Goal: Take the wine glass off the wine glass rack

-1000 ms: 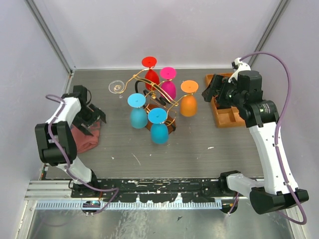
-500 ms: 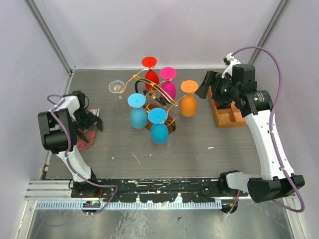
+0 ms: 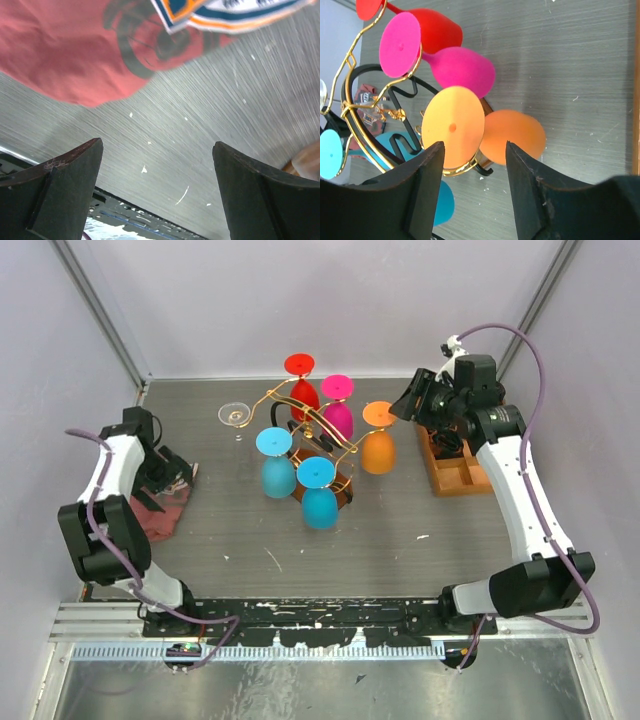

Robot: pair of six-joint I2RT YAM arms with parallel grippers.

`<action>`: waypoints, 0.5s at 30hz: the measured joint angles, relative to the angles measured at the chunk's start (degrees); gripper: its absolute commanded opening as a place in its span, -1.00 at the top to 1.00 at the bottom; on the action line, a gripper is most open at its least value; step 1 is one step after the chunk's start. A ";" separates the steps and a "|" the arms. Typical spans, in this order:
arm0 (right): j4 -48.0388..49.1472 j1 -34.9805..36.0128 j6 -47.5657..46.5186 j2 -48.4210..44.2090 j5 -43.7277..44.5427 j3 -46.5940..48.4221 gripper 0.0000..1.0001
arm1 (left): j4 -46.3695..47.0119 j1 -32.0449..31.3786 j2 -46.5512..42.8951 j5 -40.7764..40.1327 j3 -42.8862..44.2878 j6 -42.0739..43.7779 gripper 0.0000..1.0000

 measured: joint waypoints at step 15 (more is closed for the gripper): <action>7.41 -2.10 1.66 4.52 -3.45 -1.18 0.09 | -4.79 -9.14 -13.60 0.59 0.00 0.13 -0.96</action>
